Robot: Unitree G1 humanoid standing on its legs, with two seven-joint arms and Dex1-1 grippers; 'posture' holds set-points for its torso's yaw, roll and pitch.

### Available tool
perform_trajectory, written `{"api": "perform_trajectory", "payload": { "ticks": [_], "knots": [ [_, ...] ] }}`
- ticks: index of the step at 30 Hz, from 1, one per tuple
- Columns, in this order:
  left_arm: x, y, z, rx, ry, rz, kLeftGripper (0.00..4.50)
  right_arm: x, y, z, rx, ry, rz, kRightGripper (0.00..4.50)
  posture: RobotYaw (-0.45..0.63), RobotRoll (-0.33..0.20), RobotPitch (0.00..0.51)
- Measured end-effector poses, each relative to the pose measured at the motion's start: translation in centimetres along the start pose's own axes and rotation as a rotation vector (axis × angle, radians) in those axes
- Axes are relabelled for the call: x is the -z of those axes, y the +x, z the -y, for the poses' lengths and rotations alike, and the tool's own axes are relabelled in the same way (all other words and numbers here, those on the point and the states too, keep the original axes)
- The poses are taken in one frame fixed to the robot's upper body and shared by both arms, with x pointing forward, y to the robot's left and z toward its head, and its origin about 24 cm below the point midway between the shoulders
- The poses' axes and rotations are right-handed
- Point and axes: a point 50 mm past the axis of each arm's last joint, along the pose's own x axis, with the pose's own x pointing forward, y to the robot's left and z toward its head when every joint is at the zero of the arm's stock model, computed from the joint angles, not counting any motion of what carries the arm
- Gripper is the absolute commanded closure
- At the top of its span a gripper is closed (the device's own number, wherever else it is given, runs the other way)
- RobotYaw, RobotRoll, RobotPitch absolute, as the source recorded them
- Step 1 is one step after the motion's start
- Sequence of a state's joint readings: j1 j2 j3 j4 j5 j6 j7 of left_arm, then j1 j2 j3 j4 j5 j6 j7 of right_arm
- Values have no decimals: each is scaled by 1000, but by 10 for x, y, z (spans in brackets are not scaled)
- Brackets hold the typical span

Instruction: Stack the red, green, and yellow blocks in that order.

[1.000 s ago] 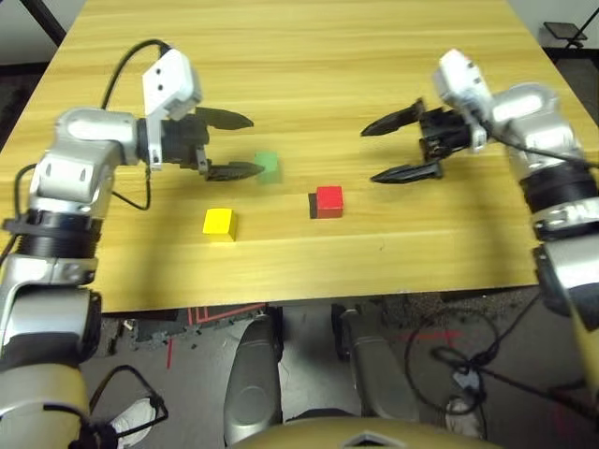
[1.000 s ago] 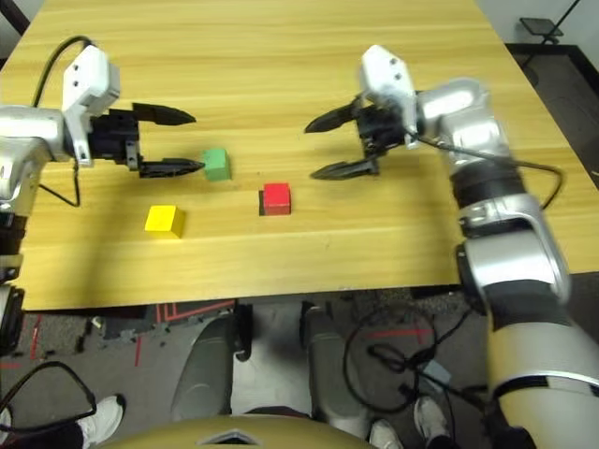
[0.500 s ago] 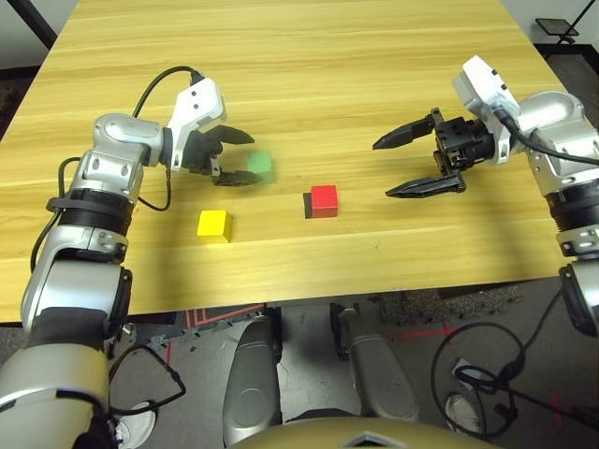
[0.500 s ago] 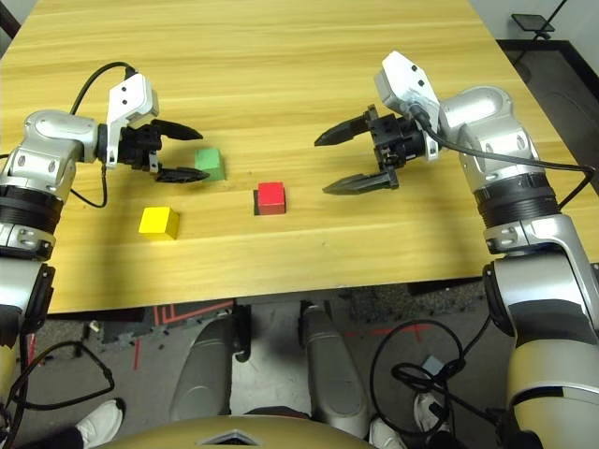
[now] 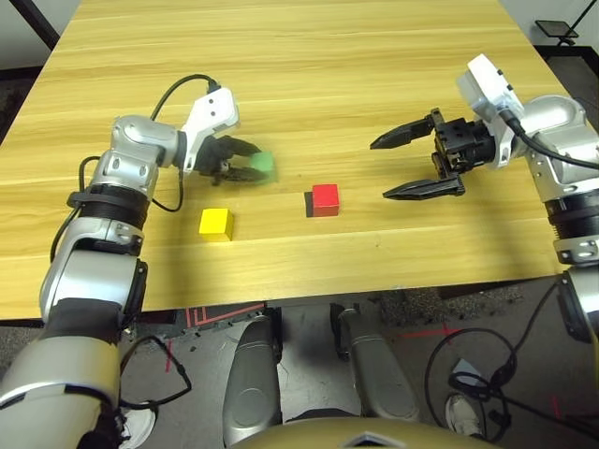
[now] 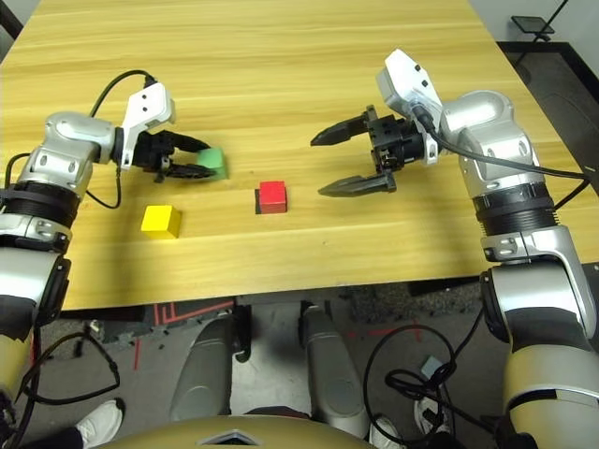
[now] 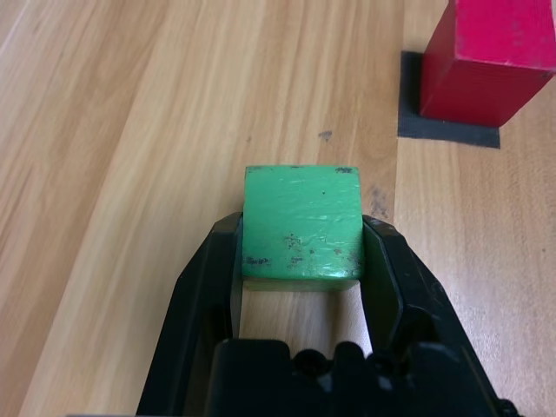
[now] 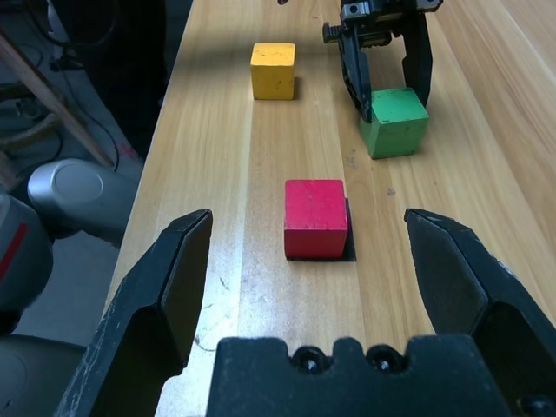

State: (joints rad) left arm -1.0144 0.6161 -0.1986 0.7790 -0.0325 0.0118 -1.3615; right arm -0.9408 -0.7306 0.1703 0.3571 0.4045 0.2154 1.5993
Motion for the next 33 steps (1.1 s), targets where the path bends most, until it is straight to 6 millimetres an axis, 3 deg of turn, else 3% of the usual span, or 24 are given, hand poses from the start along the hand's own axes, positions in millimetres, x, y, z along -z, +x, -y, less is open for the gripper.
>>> {"api": "perform_trajectory", "payload": {
  "ticks": [5, 10, 16, 19, 25, 33],
  "knots": [
    [-16, -2, 0, 9, -8, 8, 2493, 7, -1, 2, 14, 16, -9, 0, -51, -120, 236],
    [-63, -15, 0, 14, 53, 23, 2493, 16, -2, 1, 21, 17, -30, 0, -26, -89, 239],
    [-107, -11, 26, 98, 90, 57, 2493, 29, 1, -5, 4, 36, -38, 0, -19, -75, 246],
    [-119, -1, 41, 149, 79, 59, 2493, 34, 3, -8, -1, 48, -42, 0, -26, -73, 250],
    [-124, 20, 53, 198, 61, 75, 2493, 38, 7, -10, -10, 57, -38, 0, -54, -65, 258],
    [-103, 35, 57, 231, 6, 48, 2493, 51, 5, -15, 3, 70, -33, 0, -88, -66, 268]
  ]
}}
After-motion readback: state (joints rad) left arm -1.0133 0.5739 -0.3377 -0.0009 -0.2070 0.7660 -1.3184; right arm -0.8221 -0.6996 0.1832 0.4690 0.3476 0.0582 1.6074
